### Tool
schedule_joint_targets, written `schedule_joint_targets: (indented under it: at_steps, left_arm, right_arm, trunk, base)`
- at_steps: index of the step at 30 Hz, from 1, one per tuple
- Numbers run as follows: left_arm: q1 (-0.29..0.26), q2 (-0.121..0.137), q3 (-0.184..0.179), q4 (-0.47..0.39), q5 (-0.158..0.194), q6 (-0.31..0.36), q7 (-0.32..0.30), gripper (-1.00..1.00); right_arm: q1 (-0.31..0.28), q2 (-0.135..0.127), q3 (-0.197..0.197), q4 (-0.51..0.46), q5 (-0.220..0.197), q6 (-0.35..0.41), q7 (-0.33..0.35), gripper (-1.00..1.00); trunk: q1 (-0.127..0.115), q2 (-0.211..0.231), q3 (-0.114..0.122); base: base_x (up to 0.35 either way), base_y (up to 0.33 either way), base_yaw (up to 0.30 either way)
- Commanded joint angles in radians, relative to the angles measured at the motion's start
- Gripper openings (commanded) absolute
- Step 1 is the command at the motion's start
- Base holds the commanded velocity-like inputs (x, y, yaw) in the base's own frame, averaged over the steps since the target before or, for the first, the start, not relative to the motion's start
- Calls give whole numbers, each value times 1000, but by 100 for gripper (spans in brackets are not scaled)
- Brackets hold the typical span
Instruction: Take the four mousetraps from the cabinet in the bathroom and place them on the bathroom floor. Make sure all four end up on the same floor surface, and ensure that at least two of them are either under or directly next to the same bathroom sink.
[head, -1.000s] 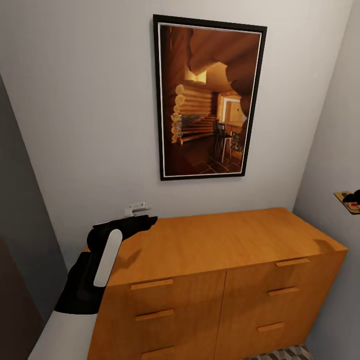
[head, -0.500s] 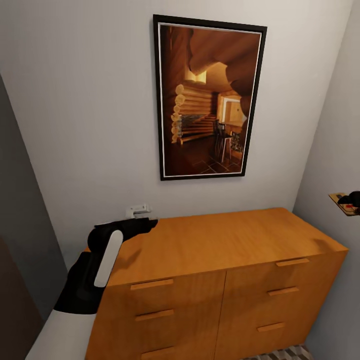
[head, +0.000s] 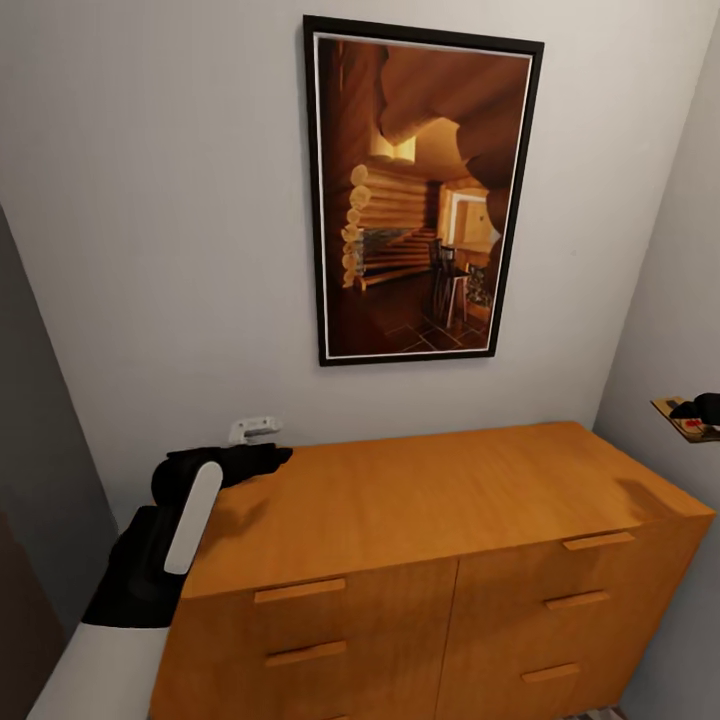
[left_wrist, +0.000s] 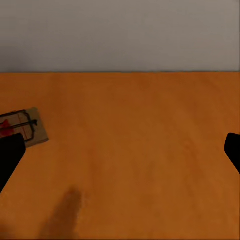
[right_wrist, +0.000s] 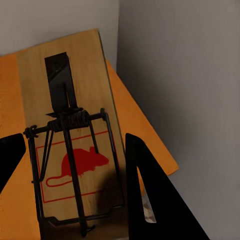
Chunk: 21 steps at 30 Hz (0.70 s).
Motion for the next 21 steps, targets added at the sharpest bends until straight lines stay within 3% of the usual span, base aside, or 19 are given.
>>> schedule_joint_targets:
  at_steps: [1,7,13,21]
  left_arm:
    - [-1,3,5,-2,16,4,16,100]
    - [-2,37,34,-13,24,10,50,100]
    - [-5,71,29,-13,37,11,83,100]
    - [-42,116,9,-9,79,11,63,100]
  right_arm:
    - [-2,-1,4,0,10,2,11,-100]
    - [-1,-1,4,-1,10,2,13,-100]
    - [-1,-1,4,-1,10,2,12,-100]
    - [-1,-1,4,-1,10,2,12,-100]
  trunk:
    - [0,-1,-1]
    - [0,-1,-1]
    - [0,-1,-1]
    - [0,-1,-1]
  base:
    - [22,0,0]
    - [7,0,0]
    - [1,0,0]
    - [0,0,0]
